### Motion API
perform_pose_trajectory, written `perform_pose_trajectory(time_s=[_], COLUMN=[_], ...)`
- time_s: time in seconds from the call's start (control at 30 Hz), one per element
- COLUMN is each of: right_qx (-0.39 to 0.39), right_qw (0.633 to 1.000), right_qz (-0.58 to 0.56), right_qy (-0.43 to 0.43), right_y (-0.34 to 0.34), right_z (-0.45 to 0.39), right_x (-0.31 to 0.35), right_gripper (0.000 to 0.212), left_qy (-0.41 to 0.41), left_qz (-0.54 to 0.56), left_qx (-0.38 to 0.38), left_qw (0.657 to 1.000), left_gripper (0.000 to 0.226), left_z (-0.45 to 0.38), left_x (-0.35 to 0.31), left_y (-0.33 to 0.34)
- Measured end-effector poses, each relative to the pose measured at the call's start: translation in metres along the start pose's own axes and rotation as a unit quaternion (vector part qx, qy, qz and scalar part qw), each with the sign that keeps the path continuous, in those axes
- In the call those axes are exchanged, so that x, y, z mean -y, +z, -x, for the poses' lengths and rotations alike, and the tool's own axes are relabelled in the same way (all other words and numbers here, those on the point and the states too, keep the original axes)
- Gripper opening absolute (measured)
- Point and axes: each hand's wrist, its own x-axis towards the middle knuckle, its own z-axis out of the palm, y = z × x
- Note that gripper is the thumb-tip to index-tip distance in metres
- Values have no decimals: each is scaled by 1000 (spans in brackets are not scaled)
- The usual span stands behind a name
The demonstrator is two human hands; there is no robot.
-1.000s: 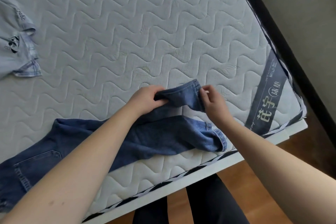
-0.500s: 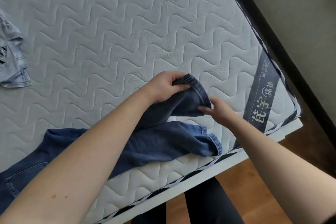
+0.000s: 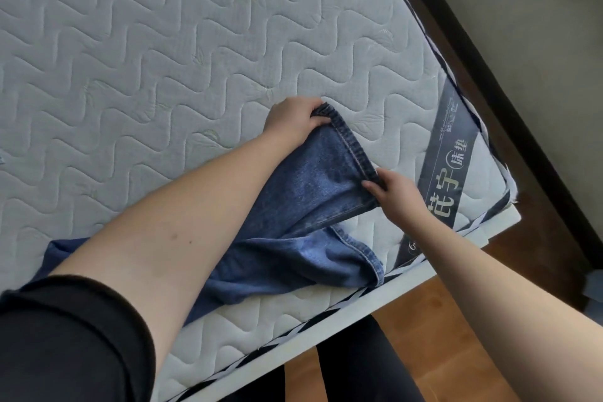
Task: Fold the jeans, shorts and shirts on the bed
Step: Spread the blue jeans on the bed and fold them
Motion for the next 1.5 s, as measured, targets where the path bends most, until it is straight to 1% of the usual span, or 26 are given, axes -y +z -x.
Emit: perform_pose_trajectory(time_s=[0.03, 0.1, 0.17, 0.23, 0.3, 0.33, 0.37, 0.43, 0.47, 0.5, 0.53, 0.6, 0.7, 0.73, 0.83, 0.93, 1.0, 1.07, 1.1, 1.13, 1.2, 1.27, 1.3, 1.33, 1.4, 1.5], right_qx=[-13, -18, 4, 12, 21, 32, 48, 91, 109, 124, 137, 150, 152, 152, 164, 180, 174, 143, 117, 91, 51, 32, 26, 15, -30, -103], right_qw=[999, 990, 989, 991, 986, 980, 977, 976, 978, 979, 978, 977, 973, 967, 935, 903, 899, 906, 915, 927, 944, 952, 954, 955, 952, 920], right_qz=[-34, -84, -44, 6, -30, -56, -69, -52, -35, -22, -21, -55, -121, -162, -295, -384, -400, -396, -382, -359, -312, -276, -262, -247, -222, -231], right_qy=[35, 109, 141, 137, 165, 187, 198, 188, 174, 163, 156, 142, 124, 123, 112, 64, 45, 49, 55, 66, 95, 130, 147, 164, 208, 300], right_y=[4, 16, 31, 48, 64, 71, 79, 92, 96, 99, 100, 102, 100, 99, 102, 111, 116, 121, 124, 126, 126, 124, 121, 119, 113, 101], right_z=[-5, -7, 1, 18, 38, 48, 58, 78, 86, 91, 96, 104, 120, 125, 129, 121, 111, 100, 95, 90, 81, 74, 72, 70, 65, 56], right_x=[-3, -10, -18, -22, -22, -22, -23, -25, -27, -27, -26, -15, 15, 28, 75, 121, 145, 155, 155, 150, 132, 107, 95, 82, 59, 33], right_gripper=[11, 33, 53, 64, 72, 75, 80, 87, 85, 77, 66, 49, 45, 44, 42, 38, 29, 21, 19, 19, 23, 31, 34, 37, 43, 57], left_qy=[-2, -10, 5, 18, 16, 16, 14, 8, 9, 11, 8, -5, -7, -8, -25, -28, -24, -19, -18, -20, -19, -7, -3, 1, 8, 6], left_qz=[-14, -17, 19, 69, 89, 77, 57, 15, -14, -46, -68, -56, 36, 69, 162, 164, 127, 86, 74, 68, 60, 49, 41, 33, 28, 24], left_qx=[-24, -69, -76, -34, 24, 50, 82, 166, 205, 233, 245, 237, 204, 176, 57, -50, -117, -161, -162, -146, -69, 14, 35, 38, 0, -70], left_qw=[1000, 997, 997, 997, 996, 996, 995, 986, 979, 971, 967, 970, 978, 982, 985, 985, 985, 983, 984, 987, 996, 999, 999, 999, 1000, 997], left_gripper=[33, 44, 41, 30, 23, 27, 36, 65, 75, 78, 73, 53, 44, 42, 33, 28, 28, 29, 29, 29, 27, 28, 28, 30, 36, 40], left_z=[-1, 10, 32, 66, 103, 121, 139, 170, 183, 194, 204, 219, 241, 249, 271, 283, 283, 276, 272, 266, 254, 242, 237, 231, 217, 192], left_x=[-2, -3, -4, -2, 2, 5, 8, 18, 22, 27, 31, 39, 53, 59, 81, 110, 134, 158, 168, 174, 177, 170, 164, 157, 146, 128], left_y=[6, 17, 32, 50, 69, 77, 85, 96, 101, 104, 107, 106, 88, 77, 32, -17, -44, -60, -62, -60, -46, -25, -16, -8, 4, 17])
